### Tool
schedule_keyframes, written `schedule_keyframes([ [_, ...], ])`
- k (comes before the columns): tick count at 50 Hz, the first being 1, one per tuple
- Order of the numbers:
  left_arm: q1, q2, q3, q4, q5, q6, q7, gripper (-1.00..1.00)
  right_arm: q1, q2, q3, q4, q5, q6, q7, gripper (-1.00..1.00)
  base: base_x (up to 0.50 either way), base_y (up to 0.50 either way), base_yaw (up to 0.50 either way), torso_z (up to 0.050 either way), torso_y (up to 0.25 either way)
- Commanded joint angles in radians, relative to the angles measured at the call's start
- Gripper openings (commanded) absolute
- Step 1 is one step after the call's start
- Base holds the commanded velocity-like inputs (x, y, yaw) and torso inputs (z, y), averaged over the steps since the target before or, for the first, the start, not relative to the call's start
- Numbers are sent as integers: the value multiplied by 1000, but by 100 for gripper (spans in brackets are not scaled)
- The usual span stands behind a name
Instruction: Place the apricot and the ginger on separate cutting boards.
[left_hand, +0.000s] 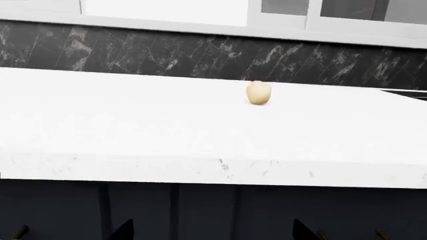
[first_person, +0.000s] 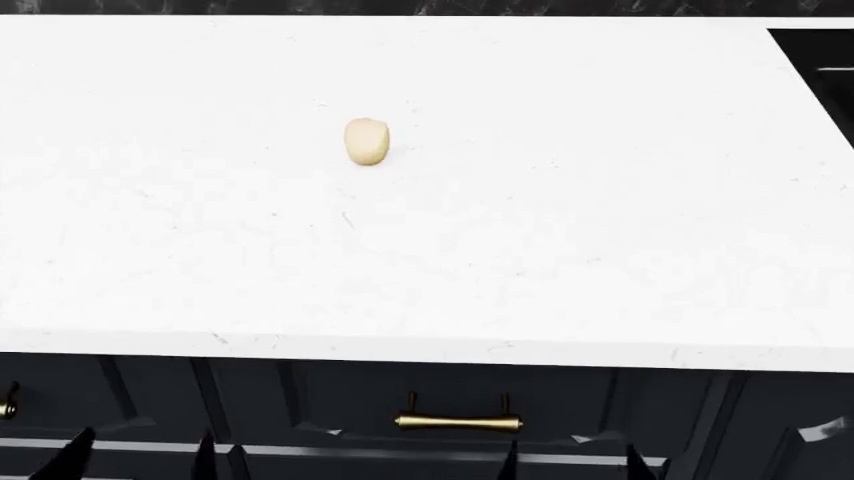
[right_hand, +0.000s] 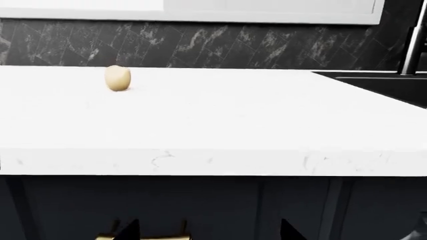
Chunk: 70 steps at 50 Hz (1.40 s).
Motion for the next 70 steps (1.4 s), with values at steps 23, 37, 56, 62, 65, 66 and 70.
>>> schedule_keyframes([
  [23,-575,-386,-292,481,-900,-940,-214,100,700,249,174,-250,508,940,-66,100,0,0,0,0,0],
  [37,-859,-359,-217,226,-997,-1050,-223,100,820,289,93,-51,406,877,-136,100,0,0,0,0,0],
  [56,-808,-361,-189,212,-975,-1038,-200,100,806,295,77,-22,405,881,-147,100,160,0,0,0,0],
  [62,-786,-363,-188,212,-965,-1026,-191,100,805,296,68,-29,409,883,-154,100,296,0,0,0,0],
  [65,-777,-369,-196,215,-974,-1026,-193,100,803,296,64,-28,407,879,-155,100,294,0,0,0,0],
  [66,-777,-370,-196,214,-975,-1026,-193,100,802,296,63,-28,406,879,-155,100,293,0,0,0,0],
  [70,-771,-370,-199,212,-977,-1021,-192,100,793,297,69,-33,414,879,-156,100,293,0,0,0,0],
])
